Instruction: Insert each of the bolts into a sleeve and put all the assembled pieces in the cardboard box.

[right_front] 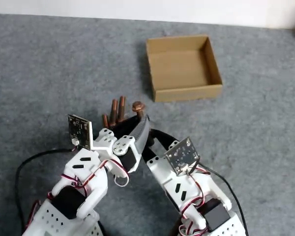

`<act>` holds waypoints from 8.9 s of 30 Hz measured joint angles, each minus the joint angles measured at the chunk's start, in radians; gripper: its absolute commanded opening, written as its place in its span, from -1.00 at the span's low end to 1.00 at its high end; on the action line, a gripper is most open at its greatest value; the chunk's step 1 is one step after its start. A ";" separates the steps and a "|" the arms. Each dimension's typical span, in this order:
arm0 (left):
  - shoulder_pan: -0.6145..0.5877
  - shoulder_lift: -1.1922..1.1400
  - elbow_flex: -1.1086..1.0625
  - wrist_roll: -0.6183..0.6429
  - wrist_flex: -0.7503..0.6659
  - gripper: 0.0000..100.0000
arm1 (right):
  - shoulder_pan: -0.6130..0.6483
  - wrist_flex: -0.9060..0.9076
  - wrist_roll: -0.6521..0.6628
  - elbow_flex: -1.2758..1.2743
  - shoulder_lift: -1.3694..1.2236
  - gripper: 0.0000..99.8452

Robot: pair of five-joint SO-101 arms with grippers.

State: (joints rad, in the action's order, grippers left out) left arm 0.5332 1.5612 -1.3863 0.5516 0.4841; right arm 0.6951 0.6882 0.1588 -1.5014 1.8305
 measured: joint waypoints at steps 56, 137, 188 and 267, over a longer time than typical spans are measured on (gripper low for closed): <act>-0.196 0.000 -0.029 -0.060 -0.060 -0.98 | -0.118 -0.055 0.000 -0.094 -0.002 -0.99; -0.287 0.000 -0.256 -0.186 -0.313 -0.99 | -0.612 1.056 0.000 3.158 -2.645 -0.08; -0.437 -0.887 0.454 -0.334 0.190 -0.99 | -0.299 0.044 -0.060 0.138 -0.657 -0.08; -0.858 -0.957 0.514 -0.098 0.362 -0.99 | 0.146 0.295 0.801 0.822 -1.798 -0.08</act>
State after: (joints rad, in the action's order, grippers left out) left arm -0.3245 0.6038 -0.8723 0.4534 0.8462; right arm 0.8408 0.9828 0.9597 -0.6790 0.0322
